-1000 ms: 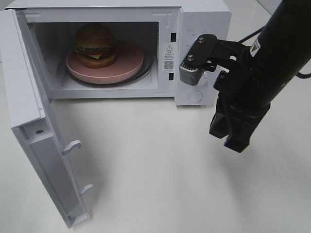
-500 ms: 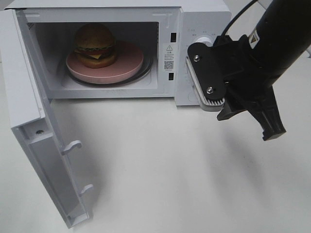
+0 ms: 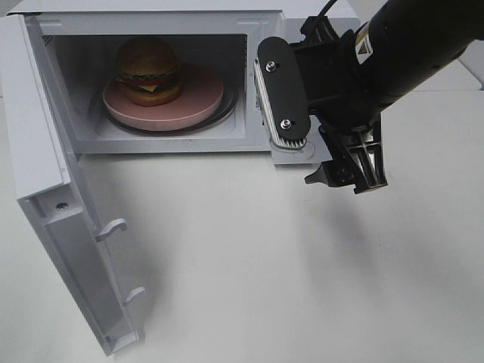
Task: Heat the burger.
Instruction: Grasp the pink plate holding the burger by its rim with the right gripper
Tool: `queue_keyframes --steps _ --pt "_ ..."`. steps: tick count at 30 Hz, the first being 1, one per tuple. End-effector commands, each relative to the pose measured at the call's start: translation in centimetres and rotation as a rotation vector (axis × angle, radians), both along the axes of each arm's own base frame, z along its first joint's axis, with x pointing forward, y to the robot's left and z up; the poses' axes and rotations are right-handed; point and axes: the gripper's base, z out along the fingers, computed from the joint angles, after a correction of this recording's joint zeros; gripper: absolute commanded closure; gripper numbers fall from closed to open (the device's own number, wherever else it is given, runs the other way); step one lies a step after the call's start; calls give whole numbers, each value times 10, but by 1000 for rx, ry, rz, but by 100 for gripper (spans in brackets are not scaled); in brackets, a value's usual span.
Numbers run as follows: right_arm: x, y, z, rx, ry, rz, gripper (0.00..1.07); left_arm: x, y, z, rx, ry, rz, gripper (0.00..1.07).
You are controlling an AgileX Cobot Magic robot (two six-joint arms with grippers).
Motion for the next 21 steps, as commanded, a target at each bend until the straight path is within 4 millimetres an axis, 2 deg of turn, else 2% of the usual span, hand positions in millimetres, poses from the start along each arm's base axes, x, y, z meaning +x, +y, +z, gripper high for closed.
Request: queue_keyframes --steps 1,6,15,21 --pt "2 3 4 29 -36 2 10 0 -1 -1 -10 0 0 9" --pt "10 7 -1 25 -81 28 12 0 -1 -1 -10 0 0 9" --pt "26 23 -22 72 -106 44 13 0 -1 -1 -10 0 0 9" --pt "48 41 -31 99 -117 39 15 0 -1 -1 -10 0 0 9"
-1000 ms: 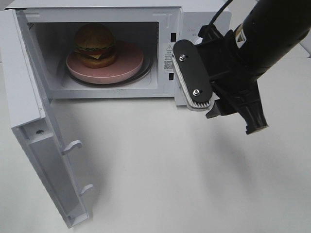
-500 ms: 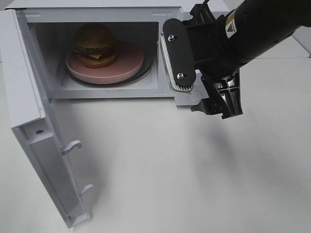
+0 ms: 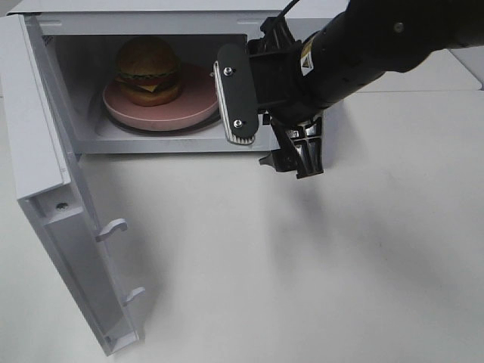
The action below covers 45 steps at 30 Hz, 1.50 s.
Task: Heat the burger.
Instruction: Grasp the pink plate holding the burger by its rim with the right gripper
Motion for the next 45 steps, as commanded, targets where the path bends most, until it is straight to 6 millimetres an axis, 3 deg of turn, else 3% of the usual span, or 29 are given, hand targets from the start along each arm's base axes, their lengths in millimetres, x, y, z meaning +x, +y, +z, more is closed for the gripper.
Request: queue_keyframes --steps 1,11,26,45 --pt "8 8 -2 27 -14 -3 15 0 -1 -1 -10 0 0 9" --pt "36 31 -29 42 -7 -4 17 0 -1 -1 -10 0 0 9" --pt "65 54 -47 66 -26 -2 18 0 -1 -1 -10 0 0 9" --pt "112 89 -84 88 -6 -44 21 0 -1 -1 -10 0 0 9"
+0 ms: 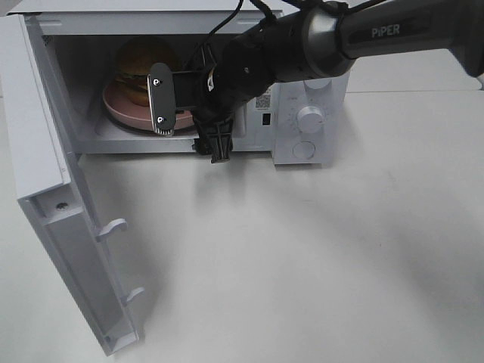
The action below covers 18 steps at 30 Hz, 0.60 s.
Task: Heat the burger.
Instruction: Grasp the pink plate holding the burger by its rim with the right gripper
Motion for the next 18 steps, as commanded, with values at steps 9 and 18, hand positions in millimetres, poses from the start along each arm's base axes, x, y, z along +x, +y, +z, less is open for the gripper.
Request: queue_keyframes --steps 9,18 --pt "15 13 -16 18 16 -22 24 0 -1 -1 -10 0 0 9" --pt "29 23 -32 35 24 -38 26 0 -1 -1 -10 0 0 9"
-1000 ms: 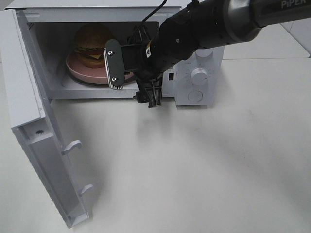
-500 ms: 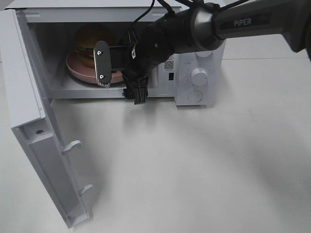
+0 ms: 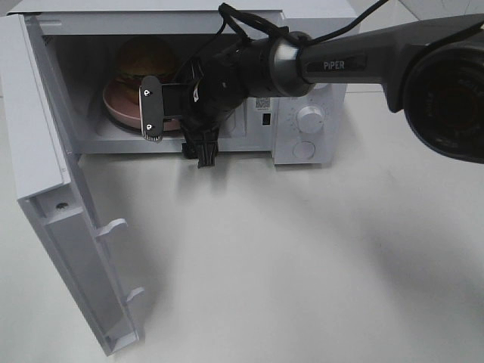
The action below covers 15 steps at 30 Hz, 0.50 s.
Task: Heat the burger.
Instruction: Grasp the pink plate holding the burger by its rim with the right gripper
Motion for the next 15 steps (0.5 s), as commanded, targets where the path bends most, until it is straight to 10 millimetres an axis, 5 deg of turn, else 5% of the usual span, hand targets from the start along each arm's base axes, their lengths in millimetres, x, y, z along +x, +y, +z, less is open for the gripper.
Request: queue_keyframes --steps 1,11,15 --pt "3 3 -2 20 3 -13 26 0 -1 -1 -10 0 0 9" --pt "11 9 -2 27 -8 -17 35 0 -1 -1 -10 0 0 9" --pt "11 8 -3 25 -6 -17 53 0 -1 -1 -10 0 0 9"
